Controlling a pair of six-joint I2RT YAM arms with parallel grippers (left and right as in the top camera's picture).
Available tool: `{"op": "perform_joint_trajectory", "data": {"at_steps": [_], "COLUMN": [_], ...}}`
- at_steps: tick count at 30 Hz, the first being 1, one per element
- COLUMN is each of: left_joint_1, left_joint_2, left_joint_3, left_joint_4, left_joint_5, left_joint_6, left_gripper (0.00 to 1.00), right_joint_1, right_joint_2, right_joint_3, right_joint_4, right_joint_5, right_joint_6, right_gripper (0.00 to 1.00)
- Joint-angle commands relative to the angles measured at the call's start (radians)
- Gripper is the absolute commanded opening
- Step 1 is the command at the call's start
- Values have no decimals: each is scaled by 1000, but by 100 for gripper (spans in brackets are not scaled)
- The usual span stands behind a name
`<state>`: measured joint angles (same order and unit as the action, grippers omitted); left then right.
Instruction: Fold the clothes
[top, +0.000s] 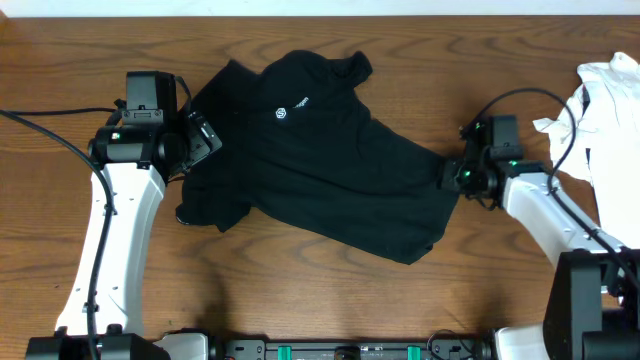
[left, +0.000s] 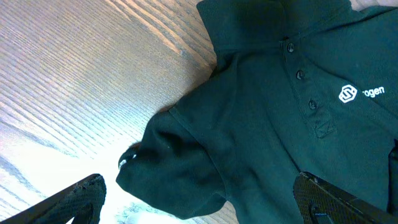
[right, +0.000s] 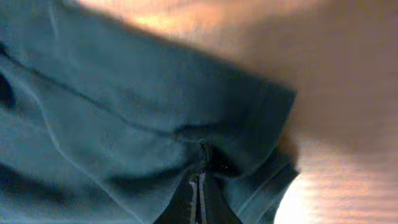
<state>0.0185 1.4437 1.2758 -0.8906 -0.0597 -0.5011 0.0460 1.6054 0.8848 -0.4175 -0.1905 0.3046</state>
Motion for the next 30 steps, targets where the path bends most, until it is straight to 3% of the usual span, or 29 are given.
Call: {"op": "perform_joint_trajectory", "data": {"at_steps": [1,17,30], "left_joint_1": [3,3,3], "left_joint_2": [-6,-6,-6], "left_joint_3": [-2,-2,-2], "left_joint_4": [-3,-3,-3], "left_joint_5": [-12,-12,-12], "left_joint_6": [-10,-10,-10], "left_gripper": [98,98,98], "right_joint_1": [-45,-163,-245], "right_joint_2": [-6,34,315], "right_joint_3": [73,90,90], "right_joint_4": [10,375,674], "right_joint_5": [8,237,311], "right_joint_6": [-33,-132,-191], "right_gripper": [1,1,1]}}
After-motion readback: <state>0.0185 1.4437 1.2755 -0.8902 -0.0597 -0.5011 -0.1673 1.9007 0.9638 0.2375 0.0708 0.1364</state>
